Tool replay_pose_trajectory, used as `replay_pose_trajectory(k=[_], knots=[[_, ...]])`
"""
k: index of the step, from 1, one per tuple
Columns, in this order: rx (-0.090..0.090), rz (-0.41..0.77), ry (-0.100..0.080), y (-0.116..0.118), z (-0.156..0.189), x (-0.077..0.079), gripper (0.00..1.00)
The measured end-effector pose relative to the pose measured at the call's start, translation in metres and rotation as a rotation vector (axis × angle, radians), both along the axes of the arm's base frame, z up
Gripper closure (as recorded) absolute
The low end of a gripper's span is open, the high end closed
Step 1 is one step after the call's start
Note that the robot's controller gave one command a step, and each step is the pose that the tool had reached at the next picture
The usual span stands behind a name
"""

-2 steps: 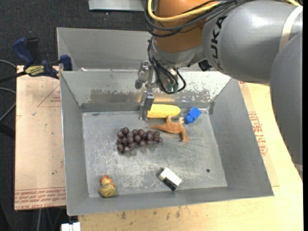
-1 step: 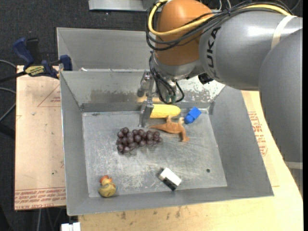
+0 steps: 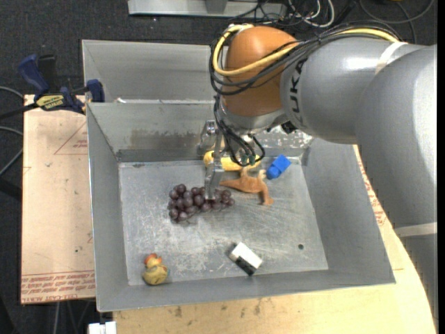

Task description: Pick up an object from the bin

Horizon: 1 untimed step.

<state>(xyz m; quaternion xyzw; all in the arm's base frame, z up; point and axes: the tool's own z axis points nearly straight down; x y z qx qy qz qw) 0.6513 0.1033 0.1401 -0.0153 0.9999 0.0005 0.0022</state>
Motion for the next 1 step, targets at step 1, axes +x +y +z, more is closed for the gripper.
replay_pose_trajectory(k=[1], knots=[[0.000,0.268,0.000,-0.0275,-0.0557,-0.0125,0.00]])
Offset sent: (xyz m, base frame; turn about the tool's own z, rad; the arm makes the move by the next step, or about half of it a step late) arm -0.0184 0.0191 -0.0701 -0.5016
